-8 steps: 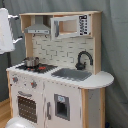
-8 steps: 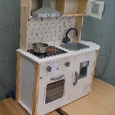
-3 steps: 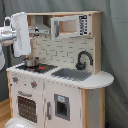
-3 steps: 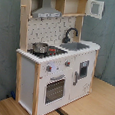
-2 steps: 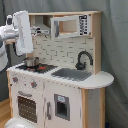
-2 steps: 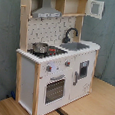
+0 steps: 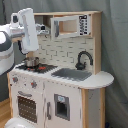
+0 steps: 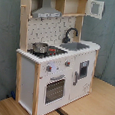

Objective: Play with the kitchen

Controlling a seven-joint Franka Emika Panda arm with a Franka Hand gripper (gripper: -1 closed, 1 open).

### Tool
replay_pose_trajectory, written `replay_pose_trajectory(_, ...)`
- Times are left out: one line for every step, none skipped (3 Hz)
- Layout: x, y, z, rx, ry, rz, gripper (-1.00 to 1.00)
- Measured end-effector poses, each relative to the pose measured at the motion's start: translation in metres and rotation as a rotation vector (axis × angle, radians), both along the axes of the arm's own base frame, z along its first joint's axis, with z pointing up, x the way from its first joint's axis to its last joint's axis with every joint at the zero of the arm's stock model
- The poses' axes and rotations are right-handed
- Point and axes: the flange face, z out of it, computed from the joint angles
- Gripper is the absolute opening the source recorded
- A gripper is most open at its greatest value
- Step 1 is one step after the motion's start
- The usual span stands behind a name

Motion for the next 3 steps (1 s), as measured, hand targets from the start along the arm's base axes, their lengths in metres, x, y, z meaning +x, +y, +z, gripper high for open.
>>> replay_pose_trajectory(0.004,-0.018,-0.002,0.010,-0.004,0.049,-1.00)
replay_pose_trajectory(0.010,-0.038,-0.008,0.021,-0.008,0.101,-1.00)
replay_pose_trajectory(0.010,-0.059,-0.008,0.029,-0.016,0.146,-1.00)
